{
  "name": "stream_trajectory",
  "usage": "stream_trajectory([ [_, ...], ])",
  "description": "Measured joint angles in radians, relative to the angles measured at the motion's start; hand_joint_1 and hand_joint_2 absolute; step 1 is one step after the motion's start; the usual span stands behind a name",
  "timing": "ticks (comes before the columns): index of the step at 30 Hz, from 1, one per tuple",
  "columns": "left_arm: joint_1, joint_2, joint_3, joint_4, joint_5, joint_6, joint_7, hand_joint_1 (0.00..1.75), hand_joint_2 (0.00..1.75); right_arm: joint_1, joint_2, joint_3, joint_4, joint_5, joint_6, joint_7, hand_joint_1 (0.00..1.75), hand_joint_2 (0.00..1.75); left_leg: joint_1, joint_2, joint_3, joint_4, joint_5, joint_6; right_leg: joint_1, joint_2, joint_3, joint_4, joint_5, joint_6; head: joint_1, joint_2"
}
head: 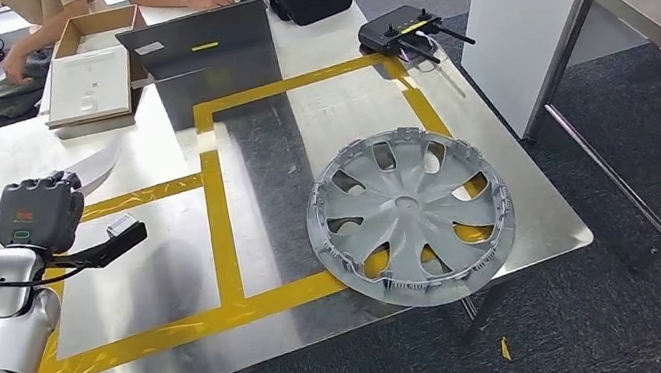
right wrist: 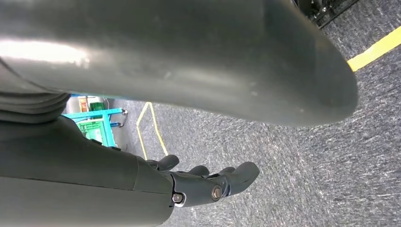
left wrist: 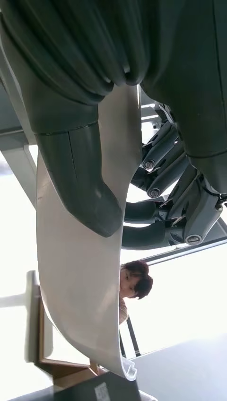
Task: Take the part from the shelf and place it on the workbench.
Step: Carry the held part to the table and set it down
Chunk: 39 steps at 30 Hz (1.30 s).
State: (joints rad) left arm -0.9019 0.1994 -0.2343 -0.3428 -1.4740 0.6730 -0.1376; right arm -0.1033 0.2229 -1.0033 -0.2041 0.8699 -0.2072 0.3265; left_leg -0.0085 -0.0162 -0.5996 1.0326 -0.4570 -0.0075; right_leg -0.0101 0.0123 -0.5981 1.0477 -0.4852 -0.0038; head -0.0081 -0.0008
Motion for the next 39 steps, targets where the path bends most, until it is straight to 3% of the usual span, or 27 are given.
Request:
stream_trajectory([
  [9, 0.017, 0.025, -0.004, 0.043, 0.000, -0.007, -0.024, 1.75, 1.75, -0.004, 0.008, 0.000, 0.000, 0.001, 0.005, 0.000, 0.00, 0.00, 0.000, -0.001, -0.002, 0.000, 0.000, 0.000, 0.000, -0.001, 0.000, -0.002, 0.000, 0.000, 0.004, 0.000],
  [14, 0.028, 0.022, -0.004, 0.050, 0.000, -0.007, -0.039, 1.75, 1.75, -0.006, 0.008, 0.000, 0.000, 0.000, 0.004, 0.000, 0.00, 0.00, 0.000, 0.000, -0.002, 0.000, -0.001, 0.000, 0.000, -0.001, 0.000, -0.004, 0.000, 0.000, 0.019, 0.000],
  [17, 0.039, 0.015, -0.004, 0.050, 0.000, -0.007, -0.043, 1.75, 1.75, -0.007, 0.008, 0.000, 0.000, -0.001, 0.002, 0.000, 0.00, 0.00, 0.000, 0.000, -0.002, 0.000, -0.001, 0.001, 0.000, -0.001, 0.000, -0.004, 0.000, 0.000, 0.019, 0.000],
  [21, 0.053, 0.003, -0.005, 0.052, 0.000, -0.007, -0.036, 1.75, 1.75, -0.005, 0.008, 0.000, 0.000, -0.002, -0.002, 0.000, 0.00, 0.00, 0.001, 0.000, -0.004, 0.000, -0.001, 0.001, 0.002, -0.001, 0.000, -0.006, 0.001, 0.001, 0.035, 0.000],
  [29, 0.058, -0.005, -0.005, 0.055, 0.000, -0.008, -0.035, 1.75, 1.75, -0.004, 0.008, 0.000, 0.000, -0.002, -0.003, 0.000, 0.00, 0.00, 0.001, -0.001, -0.004, 0.000, -0.001, 0.001, 0.002, -0.001, 0.000, -0.007, 0.001, 0.001, 0.035, 0.000],
  [32, 0.058, -0.006, -0.005, 0.056, 0.000, -0.008, -0.035, 0.44, 1.75, -0.004, 0.008, 0.000, 0.000, -0.002, -0.003, 0.000, 0.00, 0.00, 0.001, 0.000, -0.004, 0.000, -0.001, 0.001, 0.002, -0.001, 0.000, -0.007, 0.001, 0.001, 0.035, 0.000],
  [33, 0.058, -0.006, -0.005, 0.057, 0.000, -0.009, -0.035, 0.00, 1.31, -0.004, 0.008, 0.000, 0.000, -0.002, -0.003, 0.000, 0.00, 0.00, 0.001, 0.000, -0.004, 0.000, -0.001, 0.001, 0.002, -0.001, 0.000, -0.007, 0.001, 0.001, 0.035, 0.000],
  [36, 0.058, -0.006, -0.005, 0.058, 0.001, -0.009, -0.036, 0.00, 0.00, -0.004, 0.008, 0.000, 0.000, -0.002, -0.003, 0.000, 0.00, 0.00, 0.002, 0.000, -0.004, 0.000, -0.001, 0.001, 0.002, -0.001, 0.000, -0.007, 0.001, 0.001, 0.035, 0.000],
  [39, 0.058, -0.006, -0.005, 0.057, 0.001, 0.008, -0.035, 0.00, 0.00, -0.004, 0.008, 0.000, 0.000, -0.001, -0.001, 0.000, 0.00, 0.00, 0.002, 0.000, -0.004, 0.000, -0.001, 0.001, 0.002, -0.001, 0.000, -0.007, 0.002, 0.001, 0.035, 0.000],
])
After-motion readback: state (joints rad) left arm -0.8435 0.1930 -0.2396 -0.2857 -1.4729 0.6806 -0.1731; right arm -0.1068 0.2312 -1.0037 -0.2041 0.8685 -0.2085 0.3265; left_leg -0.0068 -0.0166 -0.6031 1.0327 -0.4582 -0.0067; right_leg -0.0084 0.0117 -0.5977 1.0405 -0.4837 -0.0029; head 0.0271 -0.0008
